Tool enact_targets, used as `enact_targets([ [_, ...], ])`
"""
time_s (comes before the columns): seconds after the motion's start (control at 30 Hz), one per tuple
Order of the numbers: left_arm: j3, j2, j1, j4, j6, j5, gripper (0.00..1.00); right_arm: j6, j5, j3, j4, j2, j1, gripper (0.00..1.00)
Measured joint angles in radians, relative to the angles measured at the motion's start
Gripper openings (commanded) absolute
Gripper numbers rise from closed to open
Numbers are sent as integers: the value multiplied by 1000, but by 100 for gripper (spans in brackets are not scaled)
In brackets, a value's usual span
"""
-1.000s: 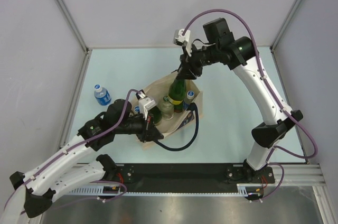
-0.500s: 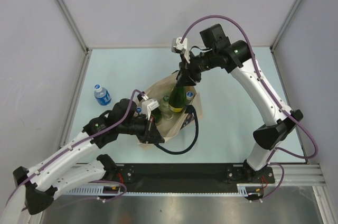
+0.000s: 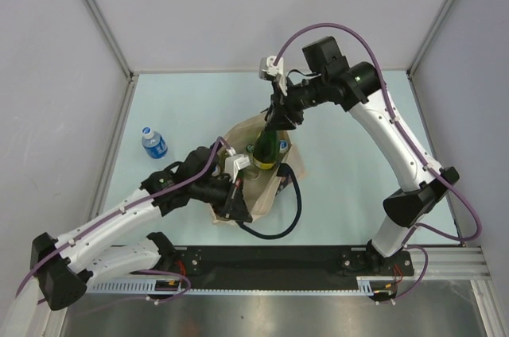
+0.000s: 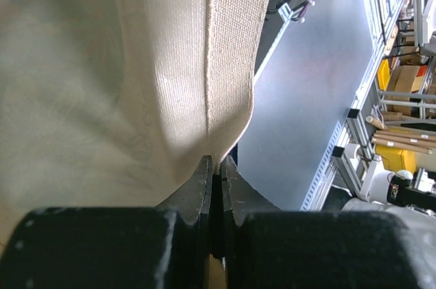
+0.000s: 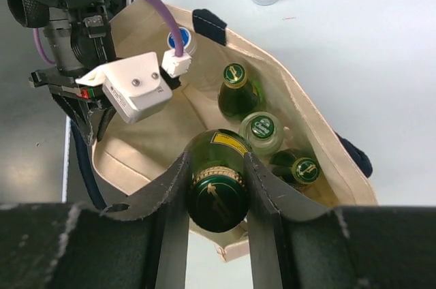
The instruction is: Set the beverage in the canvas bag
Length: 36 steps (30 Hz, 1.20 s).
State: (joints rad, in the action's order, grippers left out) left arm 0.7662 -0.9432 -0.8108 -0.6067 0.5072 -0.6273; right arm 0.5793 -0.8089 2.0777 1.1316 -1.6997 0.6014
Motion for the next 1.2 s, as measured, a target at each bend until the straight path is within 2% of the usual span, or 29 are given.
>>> enact_targets([
  [0.33,46,-16,-3,-1,-1,-3,0,-2,-13,-43,-11,0,86,0],
  [0.53,57,9,-3,-1,0,22,0,-3,2,-128,-56,0,136,0],
  [1.2,91,66,-5,-16,1,108,0,38,307,-547,-389,30,236,0],
])
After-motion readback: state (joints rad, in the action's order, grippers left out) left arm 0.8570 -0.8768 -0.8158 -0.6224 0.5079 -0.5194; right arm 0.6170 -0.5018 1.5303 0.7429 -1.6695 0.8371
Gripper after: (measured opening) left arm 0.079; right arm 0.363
